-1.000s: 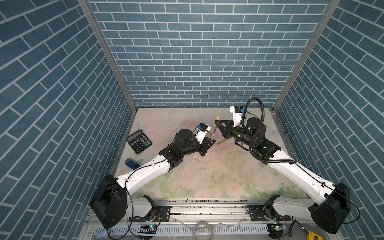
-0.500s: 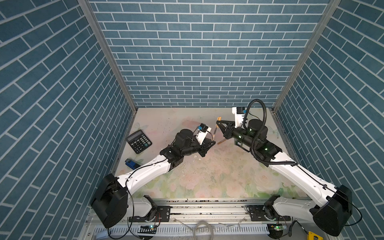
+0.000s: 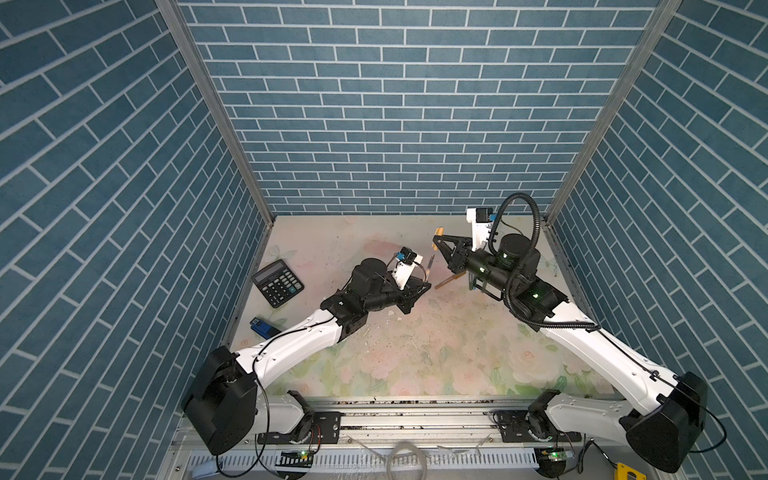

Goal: Insert the pens into the pen caps
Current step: 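Lower the tan cap onto the fountain pen tip with the right gripper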

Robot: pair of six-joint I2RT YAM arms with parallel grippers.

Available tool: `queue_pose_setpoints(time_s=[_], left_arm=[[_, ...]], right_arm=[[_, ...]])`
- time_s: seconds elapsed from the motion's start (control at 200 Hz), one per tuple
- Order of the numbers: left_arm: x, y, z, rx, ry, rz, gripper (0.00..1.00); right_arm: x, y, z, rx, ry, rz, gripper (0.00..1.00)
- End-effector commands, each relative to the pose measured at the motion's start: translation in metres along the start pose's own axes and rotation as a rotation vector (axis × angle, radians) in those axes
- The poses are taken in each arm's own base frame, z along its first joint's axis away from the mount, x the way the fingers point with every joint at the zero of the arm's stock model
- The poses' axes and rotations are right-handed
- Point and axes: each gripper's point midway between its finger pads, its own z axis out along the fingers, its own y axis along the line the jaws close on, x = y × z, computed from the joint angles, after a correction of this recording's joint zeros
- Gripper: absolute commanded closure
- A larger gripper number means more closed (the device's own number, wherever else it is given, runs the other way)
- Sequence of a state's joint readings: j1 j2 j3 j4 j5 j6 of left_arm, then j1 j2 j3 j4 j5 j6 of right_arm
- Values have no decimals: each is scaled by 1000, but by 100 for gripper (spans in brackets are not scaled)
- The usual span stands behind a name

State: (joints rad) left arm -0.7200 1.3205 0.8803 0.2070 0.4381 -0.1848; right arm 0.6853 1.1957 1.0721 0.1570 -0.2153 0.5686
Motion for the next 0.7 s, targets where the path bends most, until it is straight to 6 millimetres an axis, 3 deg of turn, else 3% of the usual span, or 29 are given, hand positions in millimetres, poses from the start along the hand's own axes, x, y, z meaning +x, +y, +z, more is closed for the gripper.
queue_pose_setpoints(time_s=[0.0, 0.36, 0.695], left_arm=[[-11, -5, 0, 13, -25, 19, 100], [-9, -3, 2, 10, -20, 15, 100], [-10, -2, 2, 1, -21, 13, 100]], right_arm=[[4, 5, 0, -25, 11, 0, 95], [20, -5, -3, -2, 41, 11, 96], [20, -2, -5, -19, 40, 15, 96]])
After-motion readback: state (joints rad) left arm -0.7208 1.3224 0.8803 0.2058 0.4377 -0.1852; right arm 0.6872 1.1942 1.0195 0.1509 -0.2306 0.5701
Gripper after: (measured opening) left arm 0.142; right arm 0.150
